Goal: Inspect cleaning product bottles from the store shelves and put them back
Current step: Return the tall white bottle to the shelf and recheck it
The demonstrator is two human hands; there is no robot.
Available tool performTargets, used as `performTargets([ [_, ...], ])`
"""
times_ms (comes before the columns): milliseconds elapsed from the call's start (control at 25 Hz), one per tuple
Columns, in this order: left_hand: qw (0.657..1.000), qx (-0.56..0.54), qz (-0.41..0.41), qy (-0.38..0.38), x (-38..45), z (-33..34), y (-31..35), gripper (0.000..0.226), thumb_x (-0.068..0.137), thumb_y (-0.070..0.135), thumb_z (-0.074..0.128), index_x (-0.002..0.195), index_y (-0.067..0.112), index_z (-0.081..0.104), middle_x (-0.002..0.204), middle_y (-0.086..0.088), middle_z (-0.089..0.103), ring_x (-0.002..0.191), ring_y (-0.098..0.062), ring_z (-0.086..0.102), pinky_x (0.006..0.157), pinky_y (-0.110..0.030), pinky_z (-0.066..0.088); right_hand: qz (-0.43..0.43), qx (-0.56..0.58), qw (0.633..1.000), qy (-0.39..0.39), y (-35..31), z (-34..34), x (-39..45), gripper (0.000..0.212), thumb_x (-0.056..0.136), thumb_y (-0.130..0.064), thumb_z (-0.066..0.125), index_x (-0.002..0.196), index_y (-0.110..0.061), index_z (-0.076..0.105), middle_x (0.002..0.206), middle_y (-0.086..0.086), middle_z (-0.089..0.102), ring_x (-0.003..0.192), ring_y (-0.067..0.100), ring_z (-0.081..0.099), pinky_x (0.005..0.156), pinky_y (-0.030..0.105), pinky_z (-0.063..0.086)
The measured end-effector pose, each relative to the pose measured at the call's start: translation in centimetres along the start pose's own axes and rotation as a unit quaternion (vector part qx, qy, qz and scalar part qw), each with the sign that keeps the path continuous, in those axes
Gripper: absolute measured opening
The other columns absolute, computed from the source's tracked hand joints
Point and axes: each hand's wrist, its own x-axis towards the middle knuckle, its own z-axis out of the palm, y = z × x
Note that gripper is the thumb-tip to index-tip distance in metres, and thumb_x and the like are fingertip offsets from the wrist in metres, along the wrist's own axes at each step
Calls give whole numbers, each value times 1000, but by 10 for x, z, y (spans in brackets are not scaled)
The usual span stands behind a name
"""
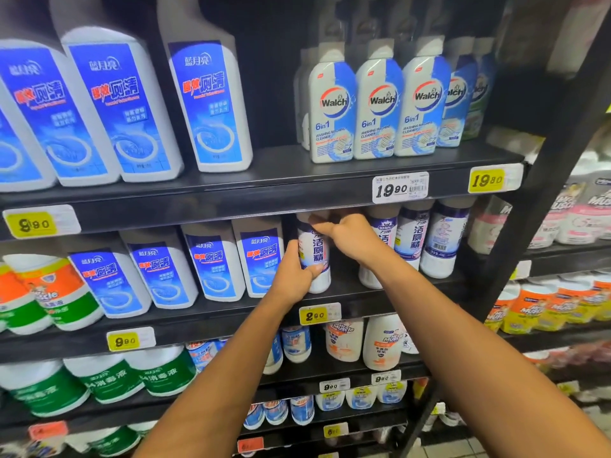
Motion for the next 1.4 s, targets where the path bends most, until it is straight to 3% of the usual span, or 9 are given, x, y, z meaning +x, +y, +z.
performTargets([
  [360,1000,-16,1,-7,-4,6,-6,47,94,11,63,135,12,41,131,-12,58,118,-24,57,103,-46,49,-42,-13,999,7,5,-3,0,26,89,-30,71,72,-13,62,67,-4,64,49,-11,60,41,4,38],
  [520,999,-20,-14,-29,-10,4,-3,63,96,19,61,149,16,25,144,-7,48,131,-23,48,110,-47,42,-126,30,991,-22,13,-16,-13,15,92,-17,68,106,-12,67,97,-11,71,85,-10,66,66,2,46],
  [600,999,-27,-18,-40,-25,5,-4,79,96,27,61,155,21,9,148,5,37,133,-7,39,113,-33,37,-140,63,988,-30,21,-28,-22,29,93,-7,66,121,-7,60,118,-2,67,106,1,64,81,6,48],
  [720,997,-66,35,17,-55,11,-4,58,92,24,66,139,32,34,133,23,45,111,19,46,86,-1,40,-128,118,984,-42,33,-52,-34,24,93,-2,64,115,-10,58,111,7,69,92,8,69,78,17,55],
  [840,994,-99,46,27,-61,30,8,37,82,31,68,115,36,53,122,6,62,108,-1,61,83,-13,49,-127,171,977,34,45,-75,-39,10,94,-2,61,99,-10,64,83,9,71,66,10,69,60,24,56],
  [1000,997,-56,28,-46,-32,71,24,64,89,15,70,144,14,36,145,-9,47,125,-18,52,101,-29,46,-120,148,966,176,67,-89,-33,13,96,-10,61,89,-18,54,67,4,64,54,10,63,54,29,53],
  [1120,999,3,31,-44,-7,93,27,85,83,20,76,150,15,23,147,-5,45,129,-15,47,111,-35,39,-132,88,972,174,80,-91,-25,13,95,-15,63,91,-25,57,63,-3,66,58,9,66,64,33,56],
  [1280,998,21,44,-40,15,103,24,57,76,22,82,116,31,43,113,7,63,106,-11,62,102,-46,48,-146,0,977,153,85,-94,-17,9,92,-25,67,100,-23,66,69,-4,70,70,11,69,72,36,58],
  [1400,998,-25,47,-31,15,103,25,56,66,25,86,113,28,55,112,4,69,104,-15,66,99,-47,51,-142,-18,979,147,83,-98,-16,8,91,-29,69,97,-25,67,71,-5,70,73,10,68,73,33,56],
])
